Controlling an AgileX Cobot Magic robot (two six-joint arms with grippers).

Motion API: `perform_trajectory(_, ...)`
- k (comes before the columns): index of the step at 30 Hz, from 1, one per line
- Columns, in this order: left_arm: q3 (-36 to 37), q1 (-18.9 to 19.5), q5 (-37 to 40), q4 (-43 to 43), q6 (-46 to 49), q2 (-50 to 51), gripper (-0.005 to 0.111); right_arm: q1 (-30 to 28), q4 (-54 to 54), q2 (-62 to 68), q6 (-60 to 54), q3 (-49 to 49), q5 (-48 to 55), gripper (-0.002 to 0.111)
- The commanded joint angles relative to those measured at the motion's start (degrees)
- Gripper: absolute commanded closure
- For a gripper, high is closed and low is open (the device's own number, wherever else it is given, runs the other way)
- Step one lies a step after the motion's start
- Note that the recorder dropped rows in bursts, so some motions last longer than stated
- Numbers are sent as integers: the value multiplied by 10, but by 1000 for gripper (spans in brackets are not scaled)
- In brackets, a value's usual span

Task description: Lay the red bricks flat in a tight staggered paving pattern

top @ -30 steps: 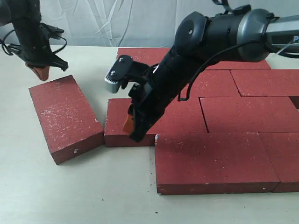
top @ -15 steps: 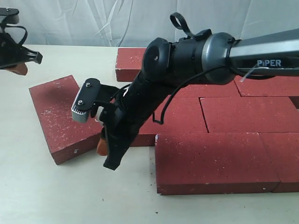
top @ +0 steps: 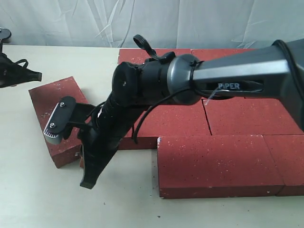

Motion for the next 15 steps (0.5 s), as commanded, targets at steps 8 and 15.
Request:
perform_trajectory(8,2,3,-122,-7,-15,16,107,0,-42,64,62,-103,14,109)
perform_trajectory(15,-21,0,-75,8,-19,37,107,0,-86,79,92,-115,12,109)
